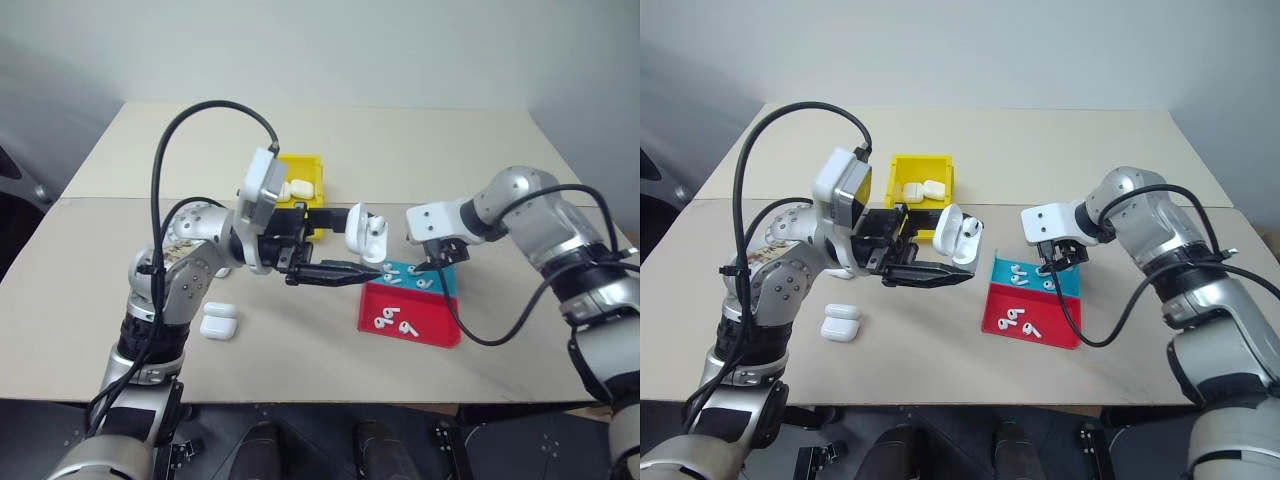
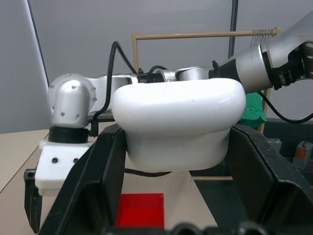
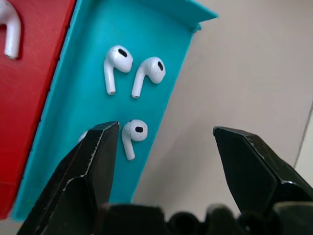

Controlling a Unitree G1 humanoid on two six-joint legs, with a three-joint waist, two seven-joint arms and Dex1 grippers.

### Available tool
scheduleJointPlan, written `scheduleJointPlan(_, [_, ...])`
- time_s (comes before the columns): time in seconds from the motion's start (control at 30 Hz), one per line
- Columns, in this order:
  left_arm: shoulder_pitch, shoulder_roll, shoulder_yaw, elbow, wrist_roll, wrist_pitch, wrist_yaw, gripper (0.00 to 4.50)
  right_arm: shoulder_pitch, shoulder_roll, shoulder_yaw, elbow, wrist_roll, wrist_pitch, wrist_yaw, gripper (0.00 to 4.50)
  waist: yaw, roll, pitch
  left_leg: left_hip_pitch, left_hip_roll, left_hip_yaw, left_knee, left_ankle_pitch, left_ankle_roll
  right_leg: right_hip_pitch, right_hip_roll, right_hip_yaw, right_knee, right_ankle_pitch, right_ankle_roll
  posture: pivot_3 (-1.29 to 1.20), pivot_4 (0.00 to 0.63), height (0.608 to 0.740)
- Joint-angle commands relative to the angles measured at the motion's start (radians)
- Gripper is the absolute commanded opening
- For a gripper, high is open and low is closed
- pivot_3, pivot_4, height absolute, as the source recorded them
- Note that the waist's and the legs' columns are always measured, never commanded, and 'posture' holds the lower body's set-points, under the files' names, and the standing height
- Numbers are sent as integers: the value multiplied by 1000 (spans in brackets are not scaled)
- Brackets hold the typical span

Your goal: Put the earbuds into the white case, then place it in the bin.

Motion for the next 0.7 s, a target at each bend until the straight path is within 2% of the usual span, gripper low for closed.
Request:
scheduleJointPlan(0.03, [1,-1,12,-33,-14,-18,9,2789,-65,30,-14,127,-37,-82,25,2693,-2,0,0,0,0,0,0,0,0,0,0,0,0,0,0,0,150,740])
scheduleJointPlan(0.1, [4,2,17,-33,-15,-18,10,2789,-96,60,-21,199,-55,-101,19,2055,-4,0,0,0,0,0,0,0,0,0,0,0,0,0,0,0,150,740])
scheduleJointPlan(0.37, [7,11,25,-41,-14,-18,28,2789,-145,109,-28,342,-101,-180,49,2055,-6,1,0,0,0,0,0,0,0,0,0,0,1,0,0,0,150,740])
scheduleJointPlan(0.7, [16,20,27,-65,-18,-15,47,2789,-156,132,-48,377,-116,-198,64,2055,-7,1,0,1,0,0,0,0,0,0,0,0,1,0,0,0,150,740])
